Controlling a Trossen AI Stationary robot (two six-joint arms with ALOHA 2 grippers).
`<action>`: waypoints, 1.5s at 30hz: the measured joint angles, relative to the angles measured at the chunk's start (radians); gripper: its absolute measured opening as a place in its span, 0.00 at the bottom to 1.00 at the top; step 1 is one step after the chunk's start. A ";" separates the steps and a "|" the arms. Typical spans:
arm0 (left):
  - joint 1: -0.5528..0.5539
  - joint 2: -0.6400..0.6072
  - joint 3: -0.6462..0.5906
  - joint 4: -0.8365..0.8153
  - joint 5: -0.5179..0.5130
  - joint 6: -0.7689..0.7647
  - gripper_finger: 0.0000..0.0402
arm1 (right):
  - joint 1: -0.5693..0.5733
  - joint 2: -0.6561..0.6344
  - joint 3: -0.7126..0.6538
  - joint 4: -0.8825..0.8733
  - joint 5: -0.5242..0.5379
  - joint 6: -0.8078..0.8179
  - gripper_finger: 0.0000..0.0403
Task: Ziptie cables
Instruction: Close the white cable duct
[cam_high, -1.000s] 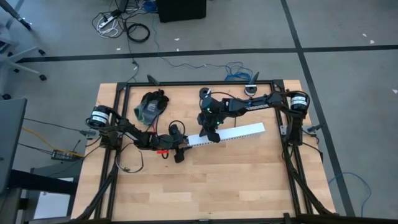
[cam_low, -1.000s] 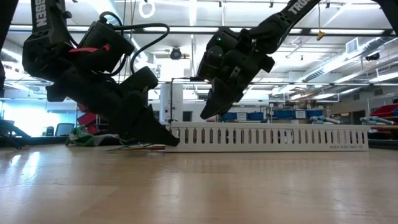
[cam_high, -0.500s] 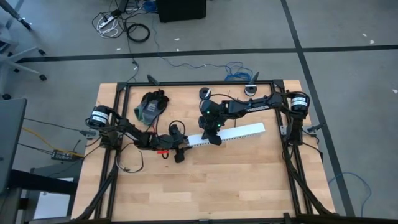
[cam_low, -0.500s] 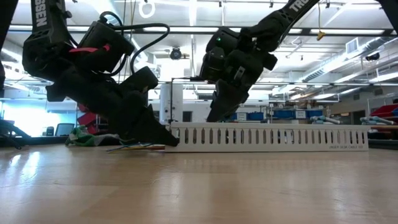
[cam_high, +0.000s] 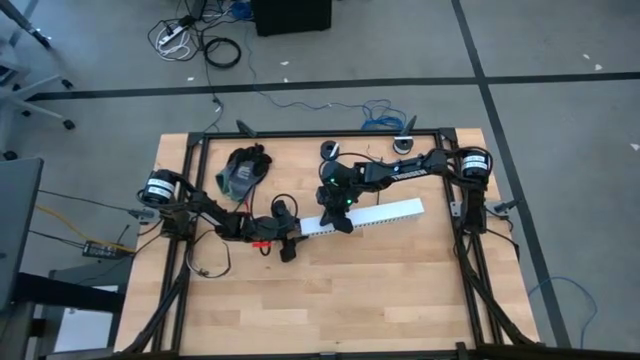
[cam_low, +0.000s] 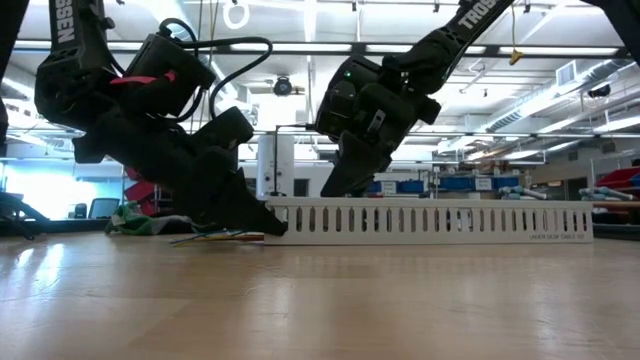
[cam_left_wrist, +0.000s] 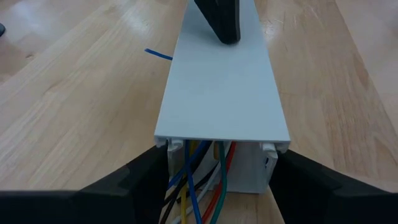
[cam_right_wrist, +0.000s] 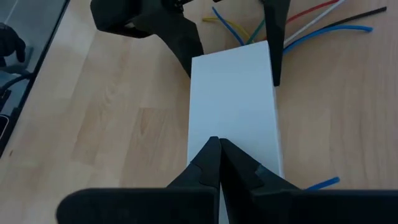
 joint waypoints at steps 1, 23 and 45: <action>-0.001 0.000 0.000 -0.002 0.000 -0.001 0.59 | -0.001 0.000 0.000 -0.003 -0.001 0.000 0.00; -0.001 0.000 0.000 -0.002 0.002 -0.002 0.59 | -0.002 0.009 -0.002 0.020 -0.006 -0.002 0.00; -0.001 0.001 0.002 -0.007 0.012 -0.004 0.59 | -0.001 -0.164 -0.004 0.012 0.090 0.006 0.07</action>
